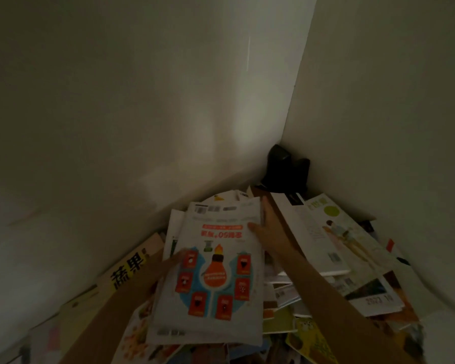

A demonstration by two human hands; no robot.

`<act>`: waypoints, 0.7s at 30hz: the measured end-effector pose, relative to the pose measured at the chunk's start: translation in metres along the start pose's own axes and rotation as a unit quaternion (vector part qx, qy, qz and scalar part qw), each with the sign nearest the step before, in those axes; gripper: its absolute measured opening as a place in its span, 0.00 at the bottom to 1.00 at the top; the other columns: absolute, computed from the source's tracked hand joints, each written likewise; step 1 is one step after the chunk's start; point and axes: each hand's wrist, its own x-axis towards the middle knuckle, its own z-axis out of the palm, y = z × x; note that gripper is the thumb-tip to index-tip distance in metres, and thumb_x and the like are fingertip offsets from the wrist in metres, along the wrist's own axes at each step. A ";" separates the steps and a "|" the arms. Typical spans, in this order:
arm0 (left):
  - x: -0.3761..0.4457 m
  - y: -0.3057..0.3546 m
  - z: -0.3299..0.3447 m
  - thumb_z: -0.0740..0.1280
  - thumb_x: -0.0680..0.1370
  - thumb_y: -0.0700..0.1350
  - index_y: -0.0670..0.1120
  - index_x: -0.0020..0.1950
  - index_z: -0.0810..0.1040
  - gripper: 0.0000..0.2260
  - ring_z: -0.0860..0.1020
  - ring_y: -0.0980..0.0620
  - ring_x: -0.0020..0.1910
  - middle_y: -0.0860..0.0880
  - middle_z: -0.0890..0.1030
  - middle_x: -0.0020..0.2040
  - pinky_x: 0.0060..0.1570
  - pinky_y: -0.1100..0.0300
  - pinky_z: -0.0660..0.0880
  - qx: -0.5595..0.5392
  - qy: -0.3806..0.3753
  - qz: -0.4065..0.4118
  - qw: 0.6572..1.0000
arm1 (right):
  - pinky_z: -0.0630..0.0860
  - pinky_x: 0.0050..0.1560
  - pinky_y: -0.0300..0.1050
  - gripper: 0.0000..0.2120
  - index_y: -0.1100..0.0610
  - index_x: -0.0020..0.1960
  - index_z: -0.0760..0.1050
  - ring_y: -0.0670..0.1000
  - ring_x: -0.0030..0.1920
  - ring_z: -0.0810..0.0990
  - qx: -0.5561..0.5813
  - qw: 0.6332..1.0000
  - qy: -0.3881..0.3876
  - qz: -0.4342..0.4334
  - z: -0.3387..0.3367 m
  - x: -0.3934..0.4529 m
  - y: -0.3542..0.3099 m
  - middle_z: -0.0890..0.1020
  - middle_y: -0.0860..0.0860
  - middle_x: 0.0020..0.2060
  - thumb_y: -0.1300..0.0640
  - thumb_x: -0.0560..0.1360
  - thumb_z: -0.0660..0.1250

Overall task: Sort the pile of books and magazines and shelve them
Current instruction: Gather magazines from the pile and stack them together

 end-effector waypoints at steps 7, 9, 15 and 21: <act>-0.033 -0.004 -0.002 0.81 0.44 0.62 0.53 0.57 0.75 0.44 0.83 0.45 0.45 0.49 0.85 0.47 0.36 0.53 0.80 -0.063 0.021 0.080 0.995 | 0.82 0.40 0.44 0.26 0.52 0.67 0.62 0.54 0.48 0.83 0.067 0.996 0.052 -0.006 0.043 -0.031 -0.017 0.80 0.54 0.55 0.49 0.74 0.68; -0.043 0.008 -0.004 0.80 0.47 0.63 0.55 0.57 0.75 0.40 0.83 0.47 0.48 0.51 0.84 0.50 0.39 0.53 0.81 -0.058 0.010 0.131 0.990 | 0.82 0.42 0.58 0.23 0.55 0.60 0.69 0.59 0.45 0.84 0.151 0.988 0.001 -0.011 0.039 -0.043 -0.030 0.83 0.58 0.49 0.44 0.72 0.69; -0.058 0.062 -0.018 0.76 0.57 0.64 0.53 0.63 0.72 0.38 0.81 0.52 0.54 0.55 0.81 0.56 0.45 0.58 0.80 0.017 0.029 0.277 0.960 | 0.82 0.40 0.48 0.21 0.59 0.58 0.73 0.56 0.46 0.84 0.229 0.965 -0.069 -0.109 0.028 -0.059 -0.090 0.84 0.56 0.48 0.51 0.69 0.69; -0.058 0.043 -0.018 0.77 0.66 0.47 0.50 0.68 0.65 0.34 0.78 0.50 0.58 0.50 0.76 0.62 0.47 0.55 0.80 -0.002 0.086 0.324 0.942 | 0.81 0.43 0.41 0.20 0.55 0.60 0.71 0.44 0.48 0.83 0.065 0.989 -0.063 -0.120 0.054 -0.073 -0.055 0.82 0.49 0.50 0.57 0.71 0.72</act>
